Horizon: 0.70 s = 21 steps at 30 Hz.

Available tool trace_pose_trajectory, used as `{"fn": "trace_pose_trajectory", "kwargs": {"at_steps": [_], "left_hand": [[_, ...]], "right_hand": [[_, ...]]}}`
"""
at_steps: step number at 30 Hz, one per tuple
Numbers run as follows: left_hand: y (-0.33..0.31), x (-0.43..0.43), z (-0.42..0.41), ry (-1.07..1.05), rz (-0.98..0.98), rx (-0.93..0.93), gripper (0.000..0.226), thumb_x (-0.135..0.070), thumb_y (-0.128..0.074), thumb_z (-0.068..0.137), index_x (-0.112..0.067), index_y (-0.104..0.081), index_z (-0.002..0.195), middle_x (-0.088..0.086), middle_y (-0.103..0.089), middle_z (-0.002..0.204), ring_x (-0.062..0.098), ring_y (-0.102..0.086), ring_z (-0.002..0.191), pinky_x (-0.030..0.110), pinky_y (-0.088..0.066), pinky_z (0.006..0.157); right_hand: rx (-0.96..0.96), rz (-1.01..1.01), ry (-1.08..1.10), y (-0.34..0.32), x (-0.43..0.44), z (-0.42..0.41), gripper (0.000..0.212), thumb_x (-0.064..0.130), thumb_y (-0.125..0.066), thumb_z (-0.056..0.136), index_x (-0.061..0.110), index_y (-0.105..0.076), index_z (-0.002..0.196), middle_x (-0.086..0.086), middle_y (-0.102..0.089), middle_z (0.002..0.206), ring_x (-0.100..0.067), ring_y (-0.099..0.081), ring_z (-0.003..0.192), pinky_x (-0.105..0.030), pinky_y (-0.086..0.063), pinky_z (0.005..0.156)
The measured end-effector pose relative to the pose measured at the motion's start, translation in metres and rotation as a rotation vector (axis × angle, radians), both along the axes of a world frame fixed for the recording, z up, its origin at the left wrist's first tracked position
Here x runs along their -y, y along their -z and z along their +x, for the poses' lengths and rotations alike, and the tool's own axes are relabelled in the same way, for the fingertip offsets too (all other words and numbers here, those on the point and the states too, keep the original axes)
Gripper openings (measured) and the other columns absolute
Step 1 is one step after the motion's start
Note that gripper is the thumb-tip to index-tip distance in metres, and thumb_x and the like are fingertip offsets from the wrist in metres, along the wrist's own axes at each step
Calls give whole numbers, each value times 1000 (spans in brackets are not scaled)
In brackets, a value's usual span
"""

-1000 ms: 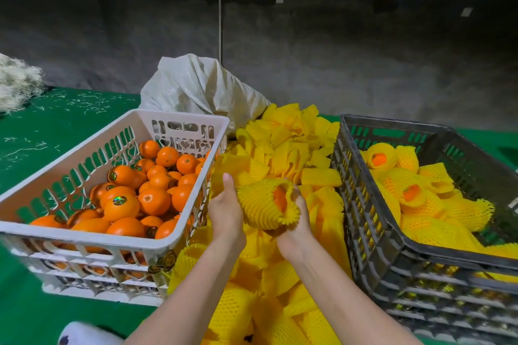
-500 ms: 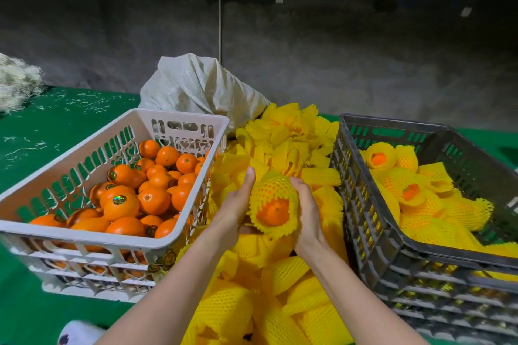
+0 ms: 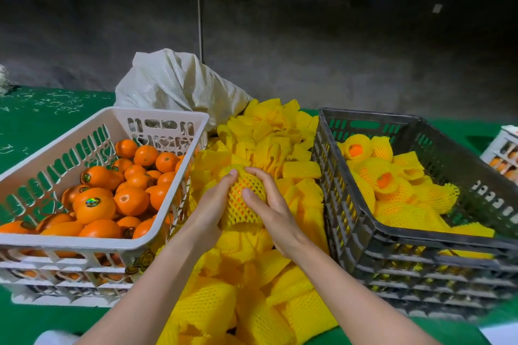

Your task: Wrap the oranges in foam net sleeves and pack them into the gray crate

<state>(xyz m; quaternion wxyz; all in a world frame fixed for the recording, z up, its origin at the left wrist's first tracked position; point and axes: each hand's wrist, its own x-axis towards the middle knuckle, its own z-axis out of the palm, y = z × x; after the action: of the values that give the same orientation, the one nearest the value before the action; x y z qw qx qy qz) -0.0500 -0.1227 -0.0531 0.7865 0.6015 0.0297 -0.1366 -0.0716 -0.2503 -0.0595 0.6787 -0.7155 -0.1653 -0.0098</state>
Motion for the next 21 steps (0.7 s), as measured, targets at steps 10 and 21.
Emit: {"fn": "trace_pose_trajectory", "kwargs": {"at_steps": [10,21], "left_hand": [[-25,59,-13,-144,176,359,71,-67,-17,82,-29,-51,132,-7,-58,129,6,-53,115,11,-46,81],[-29,235,41,308,997,1016,21,-13,-46,98,-7,-65,105,11,-67,104,30,-60,97,36,-47,77]], "right_hand": [[232,-67,193,-58,63,6,39,28,-71,67,41,-56,100,22,-57,106,8,-53,100,-12,-44,84],[-40,-269,875,-61,274,108,51,24,-73,72,29,-48,116,-7,-52,114,-24,-53,101,-29,-44,77]]}}
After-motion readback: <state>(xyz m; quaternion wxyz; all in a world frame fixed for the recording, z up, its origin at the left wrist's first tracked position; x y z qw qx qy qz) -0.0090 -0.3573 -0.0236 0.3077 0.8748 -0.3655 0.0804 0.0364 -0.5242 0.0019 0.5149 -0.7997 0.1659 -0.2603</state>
